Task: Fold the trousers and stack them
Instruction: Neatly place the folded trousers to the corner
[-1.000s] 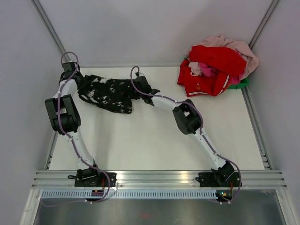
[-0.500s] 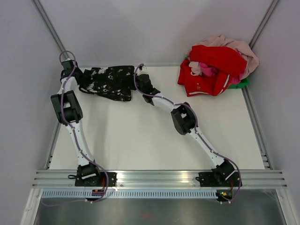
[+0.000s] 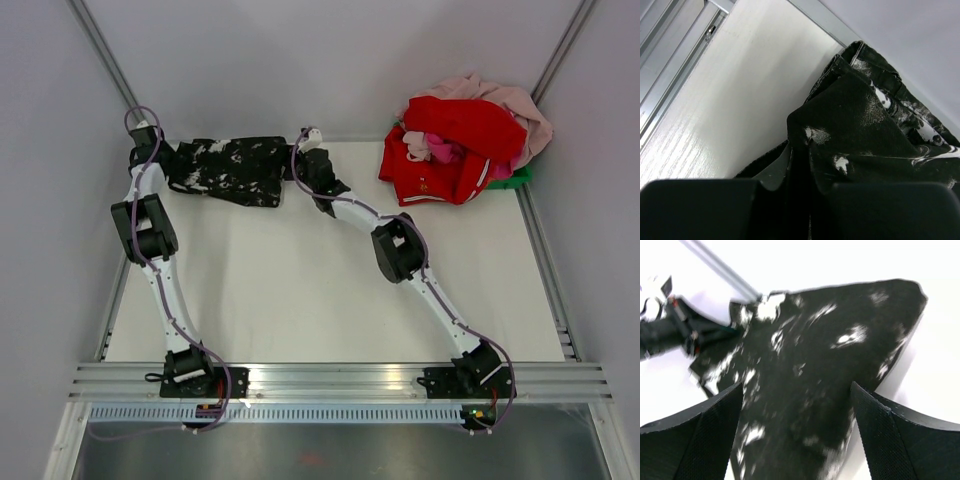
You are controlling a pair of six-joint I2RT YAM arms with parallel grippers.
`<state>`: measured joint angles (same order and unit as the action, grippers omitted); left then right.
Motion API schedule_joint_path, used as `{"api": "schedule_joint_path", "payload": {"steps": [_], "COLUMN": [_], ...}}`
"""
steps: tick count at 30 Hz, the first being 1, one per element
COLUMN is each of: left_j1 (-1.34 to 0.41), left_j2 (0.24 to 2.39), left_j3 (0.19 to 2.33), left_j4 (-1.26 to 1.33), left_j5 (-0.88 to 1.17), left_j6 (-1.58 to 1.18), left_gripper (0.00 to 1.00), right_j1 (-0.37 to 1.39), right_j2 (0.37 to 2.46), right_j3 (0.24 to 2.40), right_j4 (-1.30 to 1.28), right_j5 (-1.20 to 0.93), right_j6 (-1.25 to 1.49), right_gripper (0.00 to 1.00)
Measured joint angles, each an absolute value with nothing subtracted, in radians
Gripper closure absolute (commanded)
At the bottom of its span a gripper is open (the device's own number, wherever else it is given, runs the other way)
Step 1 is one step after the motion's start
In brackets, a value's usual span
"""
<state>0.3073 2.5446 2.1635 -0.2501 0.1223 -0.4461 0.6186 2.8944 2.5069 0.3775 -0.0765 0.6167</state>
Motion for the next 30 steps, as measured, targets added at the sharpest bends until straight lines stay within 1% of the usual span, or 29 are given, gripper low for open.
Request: {"api": "schedule_joint_path", "payload": {"steps": [2, 5, 12, 14, 17, 18, 19, 20, 21, 22, 23, 24, 25, 26, 27, 30], "left_j1": [0.308, 0.307, 0.31, 0.316, 0.331, 0.337, 0.344, 0.352, 0.358, 0.365, 0.372, 0.378, 0.382, 0.386, 0.387, 0.386], "left_j2": [2.551, 2.567, 2.574, 2.574, 2.574, 2.574, 2.574, 2.574, 2.574, 2.576, 2.576, 2.576, 2.576, 2.576, 2.576, 2.576], "left_j3": [2.175, 2.201, 2.21, 2.211, 2.212, 2.212, 2.212, 2.213, 2.213, 2.213, 2.214, 2.214, 2.214, 2.216, 2.217, 2.217], "left_j4": [-0.246, -0.244, -0.245, -0.246, -0.248, -0.248, -0.247, -0.244, -0.24, -0.231, -0.22, -0.211, -0.206, -0.203, -0.202, -0.191], "left_j5": [0.122, 0.113, 0.062, 0.043, 0.016, 0.008, 0.004, 0.004, 0.009, 0.017, 0.029, 0.041, 0.057, 0.075, 0.091, 0.121], "left_j6": [-0.446, -0.446, -0.472, -0.493, -0.519, -0.524, -0.525, -0.524, -0.522, -0.51, -0.501, -0.492, -0.485, -0.469, -0.458, -0.417], "left_gripper": [0.79, 0.79, 0.92, 0.98, 0.98, 0.92, 0.84, 0.72, 0.47, 0.38, 0.31, 0.21, 0.15, 0.11, 0.1, 0.09], "right_j1": [0.607, 0.593, 0.579, 0.579, 0.579, 0.579, 0.579, 0.58, 0.58, 0.58, 0.58, 0.58, 0.58, 0.58, 0.58, 0.58], "right_j2": [2.843, 2.755, 2.635, 2.62, 2.618, 2.618, 2.618, 2.618, 2.618, 2.618, 2.618, 2.618, 2.618, 2.618, 2.618, 2.617], "right_j3": [2.429, 2.324, 2.303, 2.303, 2.299, 2.293, 2.286, 2.28, 2.276, 2.271, 2.268, 2.267, 2.267, 2.267, 2.266, 2.255], "right_j4": [0.373, 0.364, 0.337, 0.336, 0.334, 0.329, 0.326, 0.321, 0.316, 0.313, 0.312, 0.311, 0.308, 0.306, 0.306, 0.306], "right_j5": [-0.117, -0.165, -0.21, -0.213, -0.224, -0.229, -0.233, -0.236, -0.238, -0.241, -0.244, -0.248, -0.252, -0.257, -0.259, -0.27], "right_j6": [0.617, 0.613, 0.59, 0.591, 0.599, 0.602, 0.606, 0.607, 0.608, 0.609, 0.61, 0.61, 0.61, 0.61, 0.61, 0.61], "right_gripper": [0.06, 0.06, 0.05, 0.05, 0.05, 0.05, 0.05, 0.05, 0.05, 0.05, 0.05, 0.04, 0.03, 0.02, 0.02, 0.02]}}
